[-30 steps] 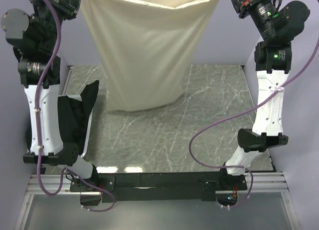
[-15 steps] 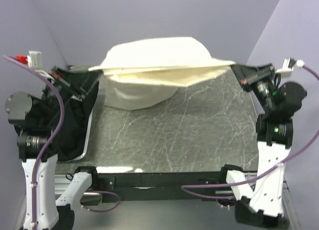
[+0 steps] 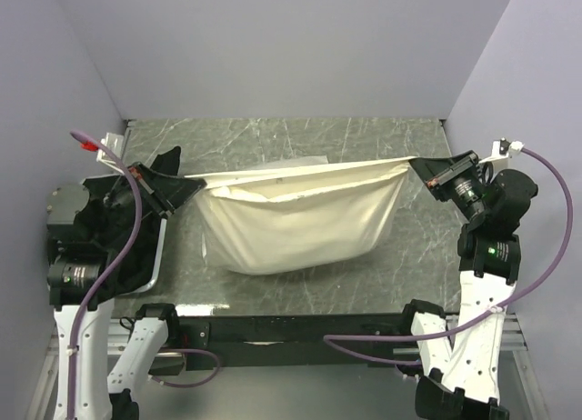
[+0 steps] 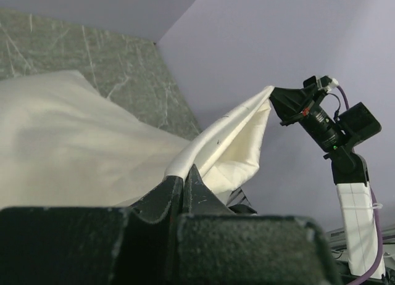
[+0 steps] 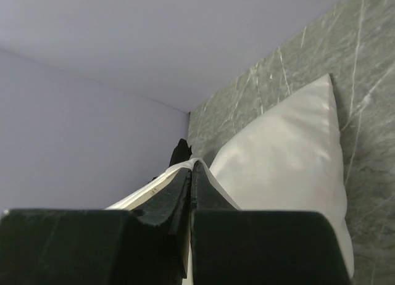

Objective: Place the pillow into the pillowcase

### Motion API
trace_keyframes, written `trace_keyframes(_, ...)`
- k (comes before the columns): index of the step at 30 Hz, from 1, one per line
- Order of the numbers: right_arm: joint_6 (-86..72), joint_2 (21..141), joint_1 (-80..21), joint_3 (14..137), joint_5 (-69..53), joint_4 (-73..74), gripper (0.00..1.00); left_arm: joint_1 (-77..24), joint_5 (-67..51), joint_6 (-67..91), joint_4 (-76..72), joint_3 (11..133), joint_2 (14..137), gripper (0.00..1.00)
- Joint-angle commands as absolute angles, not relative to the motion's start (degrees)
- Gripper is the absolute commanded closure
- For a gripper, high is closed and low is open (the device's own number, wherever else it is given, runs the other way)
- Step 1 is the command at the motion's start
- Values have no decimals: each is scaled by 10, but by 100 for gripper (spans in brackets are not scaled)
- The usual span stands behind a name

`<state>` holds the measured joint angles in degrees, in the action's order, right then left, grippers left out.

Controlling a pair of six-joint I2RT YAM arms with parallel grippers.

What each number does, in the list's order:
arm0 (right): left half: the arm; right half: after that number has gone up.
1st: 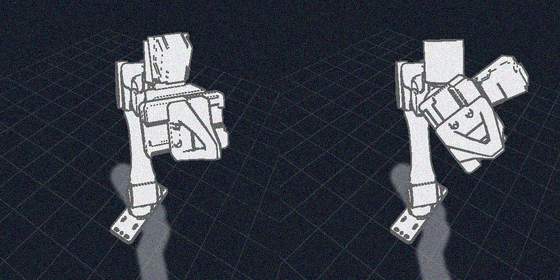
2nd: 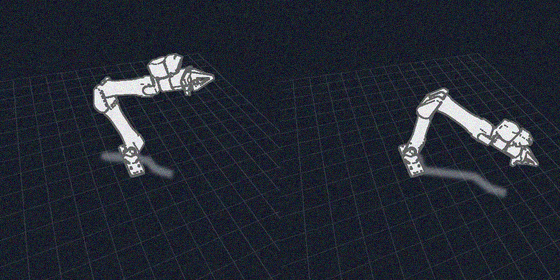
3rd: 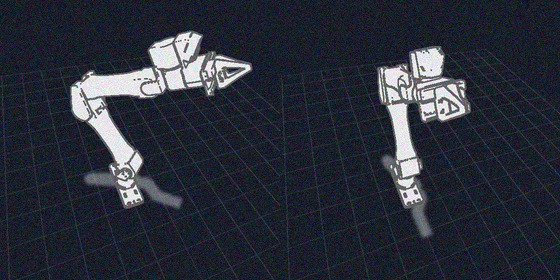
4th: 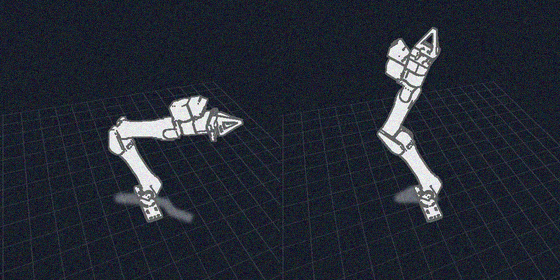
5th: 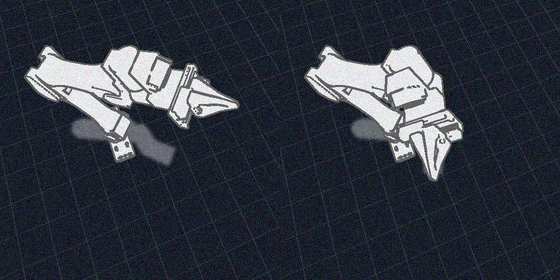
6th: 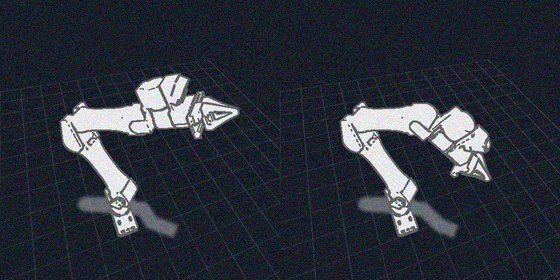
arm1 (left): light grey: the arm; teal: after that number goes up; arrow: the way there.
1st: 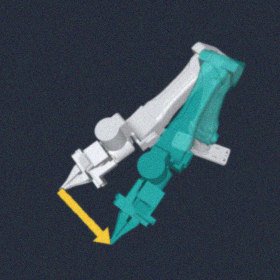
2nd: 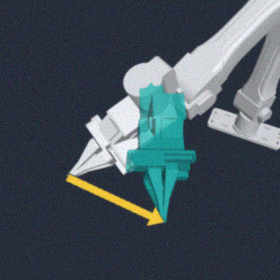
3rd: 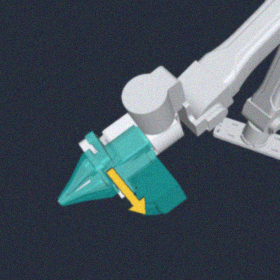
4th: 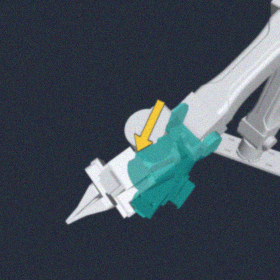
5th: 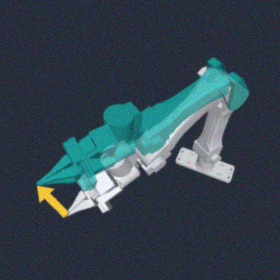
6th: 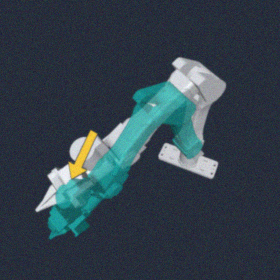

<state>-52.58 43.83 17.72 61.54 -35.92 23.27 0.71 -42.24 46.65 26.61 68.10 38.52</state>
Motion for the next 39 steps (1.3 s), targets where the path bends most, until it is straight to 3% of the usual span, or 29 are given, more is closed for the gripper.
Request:
trace_keyframes(1, -495, 465, 203, 593, -263, 198, 100, 25, -388, 480, 202, 621, 384, 99)
trace_keyframes(6, -491, 547, 140, 574, -230, 150, 100, -24, -346, 502, 137, 483, 395, 99)
trace_keyframes(12, -487, 732, 21, 622, -161, 81, 100, -154, -195, 493, 77, 462, 527, 99)
trace_keyframes(17, -475, 968, -47, 826, -180, 92, 100, -153, -151, 492, 53, 551, 678, 99)
trace_keyframes(19, -451, 1039, -83, 975, -186, 172, 100, -149, -140, 494, 67, 603, 733, 99)
trace_keyframes(22, -427, 1126, -93, 1083, -178, 249, 100, -153, -157, 492, 60, 629, 752, 99)
trace_keyframes(26, -415, 1064, -55, 1001, -148, 252, 100, -188, -149, 485, 63, 584, 710, 99)
trace_keyframes(29, -431, 975, 22, 872, -164, 226, 100, -250, -143, 490, 53, 520, 658, 99)
trace_keyframes(33, -427, 873, 109, 727, -173, 226, 100, -410, -85, 498, 80, 472, 608, 99)
trace_keyframes(39, -422, 798, 153, 636, -65, 324, 100, -603, -4, 575, 81, 356, 548, 99)
